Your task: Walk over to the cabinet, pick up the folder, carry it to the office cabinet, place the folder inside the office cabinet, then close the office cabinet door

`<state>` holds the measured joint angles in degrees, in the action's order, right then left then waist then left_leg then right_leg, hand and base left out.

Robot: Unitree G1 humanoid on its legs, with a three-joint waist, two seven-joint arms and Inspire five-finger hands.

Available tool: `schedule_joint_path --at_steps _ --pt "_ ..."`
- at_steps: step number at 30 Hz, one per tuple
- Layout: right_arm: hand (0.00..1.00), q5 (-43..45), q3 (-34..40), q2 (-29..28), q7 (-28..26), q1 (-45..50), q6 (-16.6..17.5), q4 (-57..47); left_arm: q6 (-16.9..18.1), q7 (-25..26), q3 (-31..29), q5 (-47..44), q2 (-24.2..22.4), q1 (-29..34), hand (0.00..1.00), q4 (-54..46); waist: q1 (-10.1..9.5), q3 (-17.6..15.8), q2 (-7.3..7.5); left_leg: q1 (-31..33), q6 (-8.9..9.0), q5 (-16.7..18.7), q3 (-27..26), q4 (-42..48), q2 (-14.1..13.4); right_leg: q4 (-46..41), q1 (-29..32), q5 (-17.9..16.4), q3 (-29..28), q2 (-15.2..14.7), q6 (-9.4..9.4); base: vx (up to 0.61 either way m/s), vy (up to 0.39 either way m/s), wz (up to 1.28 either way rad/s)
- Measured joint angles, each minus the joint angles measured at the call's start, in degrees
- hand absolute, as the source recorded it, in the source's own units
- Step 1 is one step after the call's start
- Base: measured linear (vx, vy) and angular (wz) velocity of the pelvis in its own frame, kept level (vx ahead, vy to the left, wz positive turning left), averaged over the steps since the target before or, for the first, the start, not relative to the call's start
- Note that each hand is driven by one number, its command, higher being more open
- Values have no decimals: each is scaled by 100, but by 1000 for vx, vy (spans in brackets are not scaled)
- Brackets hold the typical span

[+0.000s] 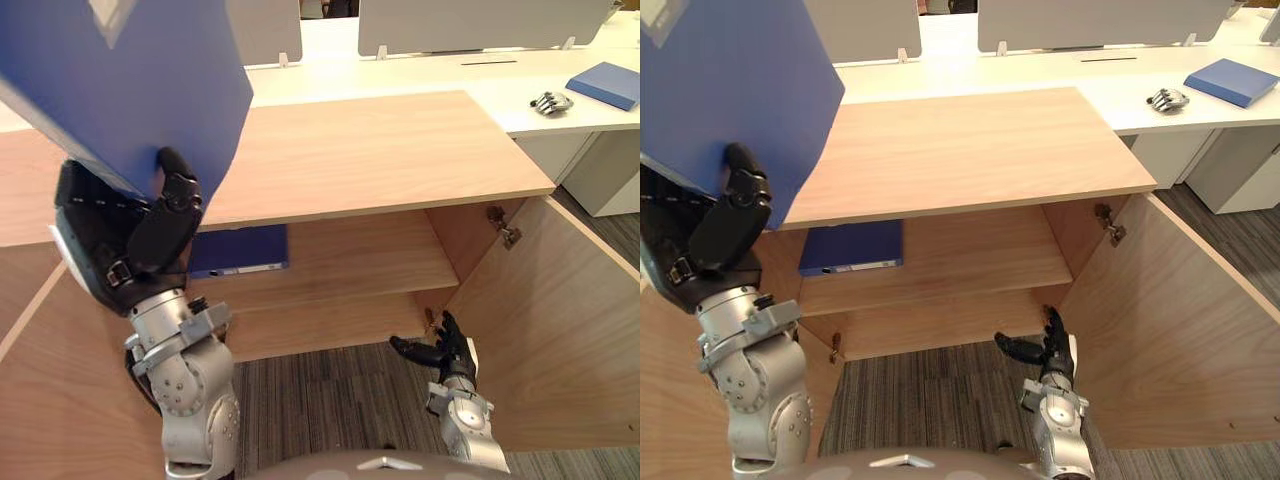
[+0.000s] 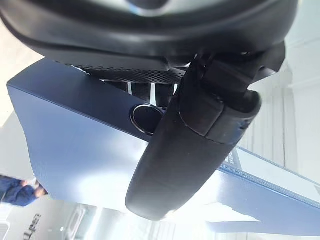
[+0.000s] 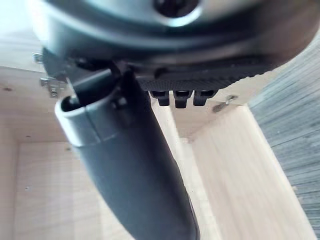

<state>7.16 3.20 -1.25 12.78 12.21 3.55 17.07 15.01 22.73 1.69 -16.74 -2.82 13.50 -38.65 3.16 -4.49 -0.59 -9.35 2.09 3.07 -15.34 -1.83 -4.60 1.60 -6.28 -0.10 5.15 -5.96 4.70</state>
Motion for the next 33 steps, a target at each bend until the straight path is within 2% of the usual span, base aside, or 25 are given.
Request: schedule_joint_path --at_steps 6,15,19,33 --pt "100 31 -51 -96 -11 9 146 -1055 -80 -602 369 -567 17 172 0 402 1 -15 -24 10 -1 0 2 18 0 -20 10 0 0 -5 0 -17 -1 0" --pt "100 233 -74 -98 -67 0 423 -2505 -452 -1213 665 -755 101 179 0 1213 11 -25 -45 11 0 1 -12 22 -4 -21 20 1 -16 0 0 0 0 0" --pt "100 429 -198 -22 -179 -54 561 -2970 -503 -1492 723 -800 250 179 0 1331 10 -24 -47 6 4 30 -53 54 -8 -21 23 3 -52 1 0 -11 1 -3" --pt "100 658 -72 881 -741 -880 588 -3126 -505 -2451 863 -1114 642 101 0 1705 5 -22 -49 56 -21 93 -101 143 -5 -34 61 15 -104 -9 3 -4 2 -2"
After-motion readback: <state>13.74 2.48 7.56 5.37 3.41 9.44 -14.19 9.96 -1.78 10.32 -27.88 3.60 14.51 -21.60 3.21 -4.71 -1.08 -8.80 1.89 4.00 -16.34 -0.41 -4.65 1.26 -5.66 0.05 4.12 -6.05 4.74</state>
